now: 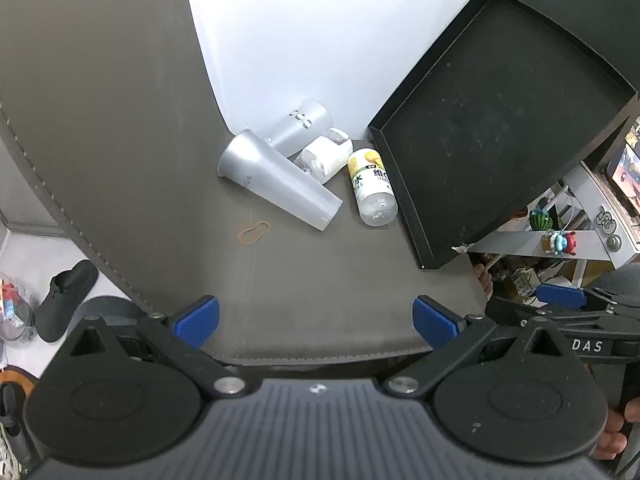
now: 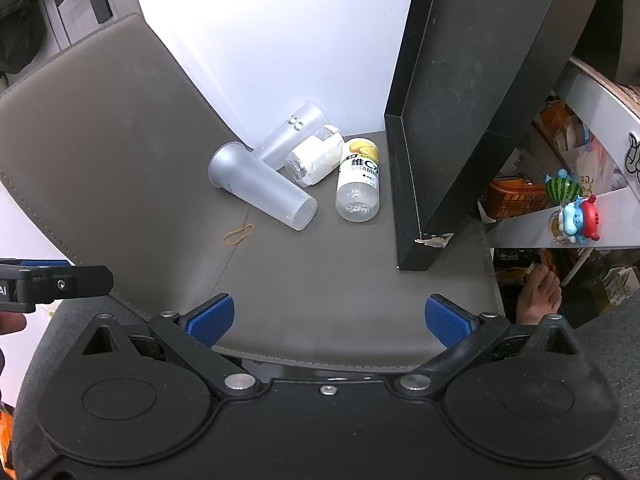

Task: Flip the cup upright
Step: 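Move the left gripper toward the tipped-over frosted cartoon-printed cup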

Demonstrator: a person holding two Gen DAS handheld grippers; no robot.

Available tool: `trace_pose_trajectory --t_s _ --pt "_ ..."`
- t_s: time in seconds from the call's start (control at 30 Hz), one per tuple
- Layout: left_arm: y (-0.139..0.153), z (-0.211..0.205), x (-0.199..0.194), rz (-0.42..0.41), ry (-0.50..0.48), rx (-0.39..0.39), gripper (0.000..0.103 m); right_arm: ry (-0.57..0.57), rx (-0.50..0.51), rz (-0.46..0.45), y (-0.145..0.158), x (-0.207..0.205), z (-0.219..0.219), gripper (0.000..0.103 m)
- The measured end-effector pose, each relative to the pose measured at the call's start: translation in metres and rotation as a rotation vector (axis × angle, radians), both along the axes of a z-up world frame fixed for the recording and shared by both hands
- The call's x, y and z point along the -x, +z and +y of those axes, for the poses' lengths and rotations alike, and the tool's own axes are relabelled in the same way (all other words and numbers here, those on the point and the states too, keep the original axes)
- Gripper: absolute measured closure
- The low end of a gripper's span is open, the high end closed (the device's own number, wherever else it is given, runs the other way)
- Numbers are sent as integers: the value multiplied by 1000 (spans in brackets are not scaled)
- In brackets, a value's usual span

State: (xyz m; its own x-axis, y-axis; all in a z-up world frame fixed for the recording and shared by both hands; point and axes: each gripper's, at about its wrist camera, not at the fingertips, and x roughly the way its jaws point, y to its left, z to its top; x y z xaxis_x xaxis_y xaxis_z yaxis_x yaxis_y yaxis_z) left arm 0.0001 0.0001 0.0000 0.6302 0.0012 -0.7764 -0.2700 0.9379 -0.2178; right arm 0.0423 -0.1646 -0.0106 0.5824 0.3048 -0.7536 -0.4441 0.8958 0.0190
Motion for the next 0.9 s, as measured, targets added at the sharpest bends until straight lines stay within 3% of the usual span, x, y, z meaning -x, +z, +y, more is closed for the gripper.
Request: trace_pose_trajectory --t_s 0.4,0.6,0.9 --pt "12 12 -10 -8 -12 14 1 -12 -48 17 2 -14 3 0" --pt "16 9 -39 14 -13 -25 1 -18 -59 32 1 -23 6 0" --pt "9 19 -64 15 -18 -2 1 -17 -61 37 2 -38 17 0"
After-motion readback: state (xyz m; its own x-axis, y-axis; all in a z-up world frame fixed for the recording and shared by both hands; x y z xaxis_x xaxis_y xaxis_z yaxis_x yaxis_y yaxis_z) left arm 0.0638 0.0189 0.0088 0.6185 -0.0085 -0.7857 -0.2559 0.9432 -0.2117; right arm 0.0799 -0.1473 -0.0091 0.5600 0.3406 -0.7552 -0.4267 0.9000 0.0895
